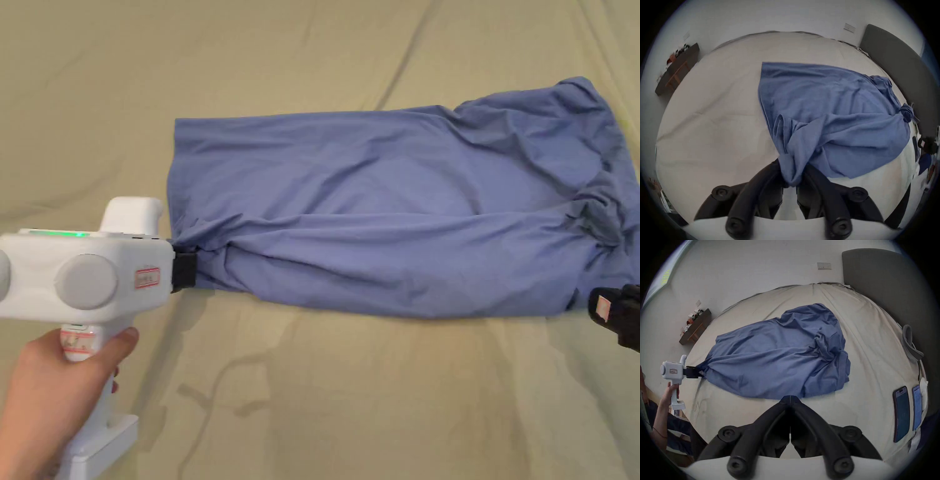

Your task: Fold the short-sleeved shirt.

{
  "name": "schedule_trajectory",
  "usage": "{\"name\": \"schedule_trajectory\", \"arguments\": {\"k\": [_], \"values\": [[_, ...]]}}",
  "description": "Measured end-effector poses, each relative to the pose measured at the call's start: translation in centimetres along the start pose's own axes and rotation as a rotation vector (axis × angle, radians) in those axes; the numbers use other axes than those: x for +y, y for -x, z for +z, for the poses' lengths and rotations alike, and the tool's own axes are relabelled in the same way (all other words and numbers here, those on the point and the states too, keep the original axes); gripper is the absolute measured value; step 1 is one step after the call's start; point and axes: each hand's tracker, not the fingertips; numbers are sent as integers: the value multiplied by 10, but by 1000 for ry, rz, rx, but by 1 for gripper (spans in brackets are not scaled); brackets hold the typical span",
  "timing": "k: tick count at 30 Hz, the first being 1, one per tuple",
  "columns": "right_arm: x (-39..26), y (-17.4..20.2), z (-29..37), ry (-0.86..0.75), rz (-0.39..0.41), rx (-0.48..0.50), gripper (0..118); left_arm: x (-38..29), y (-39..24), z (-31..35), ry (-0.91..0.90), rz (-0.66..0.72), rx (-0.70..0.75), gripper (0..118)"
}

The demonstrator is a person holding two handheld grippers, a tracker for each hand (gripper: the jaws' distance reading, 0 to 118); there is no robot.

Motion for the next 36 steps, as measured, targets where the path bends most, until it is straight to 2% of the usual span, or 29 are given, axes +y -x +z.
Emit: {"name": "schedule_trajectory", "arguments": {"k": [1,2,3,5,7,10,11,12,14,15,16,18,22,26,29,36], "values": [[3,-4,-1,9,-15,2,101,3,0,6,-2,2,-3,13],[8,-12,-5,38,-43,3,118,6,1,12,-12,9,-8,13],[10,-18,-12,85,-56,0,118,8,2,16,-27,16,-15,13],[13,-36,-23,44,-53,-28,118,10,3,23,-51,22,-28,13],[19,-55,-41,84,-124,-60,118,14,3,21,-39,23,-27,13],[27,-78,-68,100,-155,-86,118,13,4,15,-21,32,-26,13],[29,-84,-78,118,-153,-90,111,12,3,13,-14,37,-23,13],[31,-89,-85,127,-152,-88,98,11,1,13,-5,37,-23,13],[33,-92,-98,165,-134,-94,32,11,0,8,17,43,-19,13],[34,-88,-96,139,-100,-124,20,10,-1,6,26,43,-21,13],[36,-85,-92,134,-120,-80,18,10,-2,7,24,43,-21,13],[38,-83,-86,138,-65,-90,17,9,-3,9,33,42,-23,13],[41,-78,-57,99,-48,-63,16,12,5,32,12,70,-90,13],[44,-76,-16,40,-44,-21,16,11,6,69,-10,15,-83,13],[37,-71,6,34,0,-56,16,0,7,86,-7,11,-97,13],[-17,-78,23,128,-23,-54,16,-54,11,66,144,58,-81,13]]}}
